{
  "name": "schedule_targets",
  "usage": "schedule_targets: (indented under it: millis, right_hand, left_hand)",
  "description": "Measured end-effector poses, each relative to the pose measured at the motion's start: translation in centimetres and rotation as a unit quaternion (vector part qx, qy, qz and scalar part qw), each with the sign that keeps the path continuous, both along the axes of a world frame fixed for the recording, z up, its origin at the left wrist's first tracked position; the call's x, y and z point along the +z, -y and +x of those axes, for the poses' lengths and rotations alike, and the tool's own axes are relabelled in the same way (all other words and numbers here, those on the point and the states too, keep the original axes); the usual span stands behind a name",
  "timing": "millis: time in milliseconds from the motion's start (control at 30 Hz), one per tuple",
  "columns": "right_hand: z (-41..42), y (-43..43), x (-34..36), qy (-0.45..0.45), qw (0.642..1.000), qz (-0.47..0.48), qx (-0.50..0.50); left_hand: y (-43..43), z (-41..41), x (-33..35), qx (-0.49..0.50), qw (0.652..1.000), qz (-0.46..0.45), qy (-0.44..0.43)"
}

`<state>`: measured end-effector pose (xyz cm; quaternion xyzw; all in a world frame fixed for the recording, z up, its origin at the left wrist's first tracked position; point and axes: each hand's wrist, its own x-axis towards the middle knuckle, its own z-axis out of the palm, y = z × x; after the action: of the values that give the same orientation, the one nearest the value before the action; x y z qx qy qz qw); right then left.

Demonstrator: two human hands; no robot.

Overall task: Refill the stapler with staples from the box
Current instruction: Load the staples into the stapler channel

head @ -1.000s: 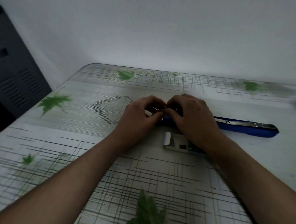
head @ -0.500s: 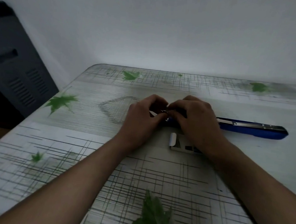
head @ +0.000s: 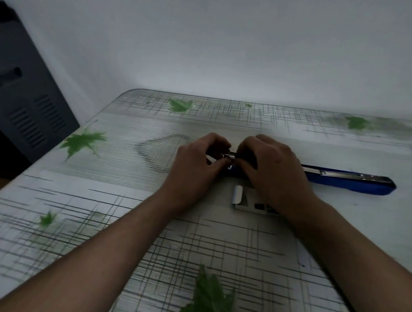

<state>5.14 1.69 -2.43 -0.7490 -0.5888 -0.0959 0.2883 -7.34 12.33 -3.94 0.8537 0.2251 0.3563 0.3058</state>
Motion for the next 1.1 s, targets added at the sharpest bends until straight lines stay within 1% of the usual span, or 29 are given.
schedule_targets:
  millis: [333, 500, 733, 833, 1000, 1033, 1100]
  right_hand:
    - [-0.1, -0.1, -0.2, 0.011, 1.0, -0.012, 0.002]
    - [0.0, 0.0, -0.1, -0.002, 1.0, -0.009, 0.006]
    - [0.2, 0.5, 0.4, -0.022, 1.0, -0.001, 0.019]
    - [0.3, 0.9, 0.7, -0.016, 1.0, 0.004, 0.017]
    - [0.2, 1.8, 1.4, 0.055, 0.998, -0.007, 0.006]
    - [0.1, 2.1, 1.5, 0.06, 0.998, -0.01, 0.009]
    - [0.0, 2.7, 1.7, 0.055, 0.998, -0.017, 0.021]
  left_hand:
    - [0.1, -0.1, 0.1, 0.007, 1.0, -0.001, -0.003]
    - [0.2, 0.0, 0.2, 0.008, 1.0, 0.001, -0.007]
    - [0.5, -0.2, 0.3, 0.011, 1.0, 0.027, -0.009]
    - [0.9, -0.5, 0.3, 0.012, 0.998, 0.067, -0.008]
    - [2.1, -0.9, 1.1, -0.023, 0.98, 0.198, -0.002]
    - [2.3, -1.0, 1.3, -0.034, 0.977, 0.212, -0.004]
    - [2.8, -1.1, 1.5, -0.057, 0.975, 0.212, -0.016]
